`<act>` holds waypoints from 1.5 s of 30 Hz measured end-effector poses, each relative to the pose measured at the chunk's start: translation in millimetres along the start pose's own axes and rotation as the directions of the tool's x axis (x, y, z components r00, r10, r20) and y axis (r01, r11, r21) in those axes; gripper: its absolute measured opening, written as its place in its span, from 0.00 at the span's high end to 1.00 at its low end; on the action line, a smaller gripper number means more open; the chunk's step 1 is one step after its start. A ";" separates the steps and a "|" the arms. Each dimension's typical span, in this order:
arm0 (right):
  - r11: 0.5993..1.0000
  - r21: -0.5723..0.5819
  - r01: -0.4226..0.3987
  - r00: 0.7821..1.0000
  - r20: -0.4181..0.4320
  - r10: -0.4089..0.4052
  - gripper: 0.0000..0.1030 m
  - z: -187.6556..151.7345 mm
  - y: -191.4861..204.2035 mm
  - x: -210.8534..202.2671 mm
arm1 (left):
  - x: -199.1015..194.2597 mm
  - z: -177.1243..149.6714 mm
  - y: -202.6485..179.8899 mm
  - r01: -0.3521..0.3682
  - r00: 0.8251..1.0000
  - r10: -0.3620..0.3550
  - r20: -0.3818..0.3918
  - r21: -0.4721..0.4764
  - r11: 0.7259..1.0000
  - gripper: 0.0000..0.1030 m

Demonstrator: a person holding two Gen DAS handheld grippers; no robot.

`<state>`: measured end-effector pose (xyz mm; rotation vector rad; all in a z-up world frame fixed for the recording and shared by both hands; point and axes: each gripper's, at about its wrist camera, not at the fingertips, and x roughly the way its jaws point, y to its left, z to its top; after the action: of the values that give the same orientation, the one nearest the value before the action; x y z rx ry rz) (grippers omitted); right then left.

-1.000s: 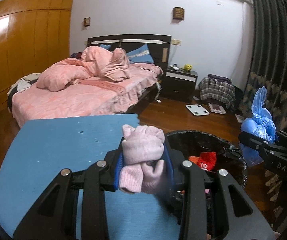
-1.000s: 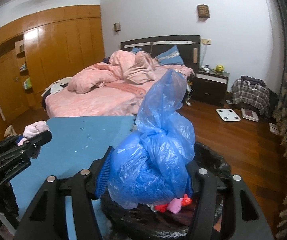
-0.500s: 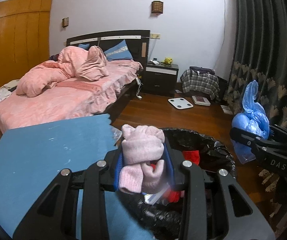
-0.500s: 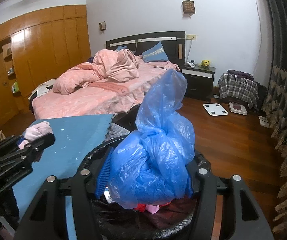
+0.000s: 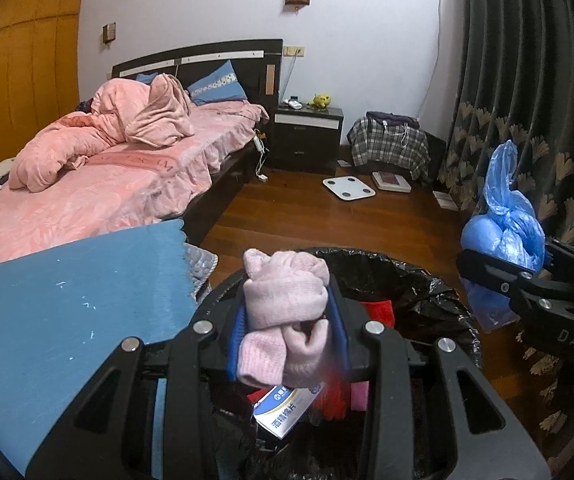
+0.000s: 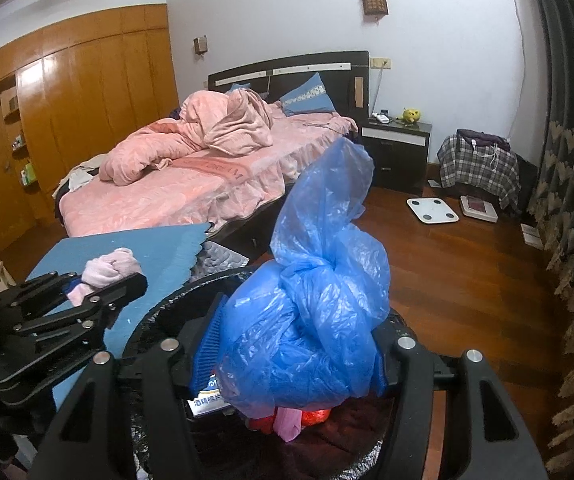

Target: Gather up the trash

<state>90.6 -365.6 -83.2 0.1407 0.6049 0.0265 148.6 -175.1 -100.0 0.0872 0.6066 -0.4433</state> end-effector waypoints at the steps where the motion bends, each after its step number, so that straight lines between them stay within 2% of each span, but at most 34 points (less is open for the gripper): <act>1: 1.000 0.004 -0.001 1.000 -0.005 0.001 0.42 -0.5 -1.4 2.6 | 4.5 0.2 0.0 0.007 1.000 -0.007 -0.008 -0.003 1.000 0.67; 4: 1.000 0.002 -0.003 1.000 -0.016 0.003 0.37 0.6 -4.0 9.5 | 14.1 0.6 0.5 0.037 0.999 -0.038 -0.030 -0.009 0.999 0.58; 6: 1.000 -0.009 0.007 0.999 -0.041 -0.007 0.31 -0.1 -4.5 17.5 | 17.3 0.4 1.3 0.046 0.998 -0.046 -0.036 -0.012 0.999 0.37; 12: 0.999 0.001 0.041 0.997 -0.073 -0.041 0.17 -7.4 -13.7 26.0 | 13.1 -1.8 18.1 0.032 0.999 -0.034 -0.037 -0.040 0.999 0.27; 14: 0.999 0.006 0.047 0.997 -0.066 -0.047 0.07 -8.9 -15.9 22.6 | 7.9 0.3 25.5 0.011 0.999 -0.012 -0.030 -0.048 0.999 0.23; 18: 0.999 0.024 0.035 0.997 -0.070 -0.033 0.06 -10.1 -16.5 14.7 | -11.1 3.4 40.2 -0.032 0.999 0.032 -0.012 -0.073 0.997 0.14; 30: 0.999 0.035 -0.018 0.999 -0.027 0.019 0.06 -0.6 19.1 -34.7 | -83.9 -2.3 54.3 -0.126 0.992 0.126 0.004 -0.090 0.988 0.09; 45: 0.998 -0.009 -0.058 0.998 -0.006 0.058 0.06 5.5 59.4 -92.5 | -148.2 -10.1 51.8 -0.181 0.982 0.185 0.031 -0.101 0.978 0.07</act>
<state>18.7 -313.6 -18.2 0.1497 0.6059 0.0860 57.0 -70.4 -26.5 0.0396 0.5742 -0.2361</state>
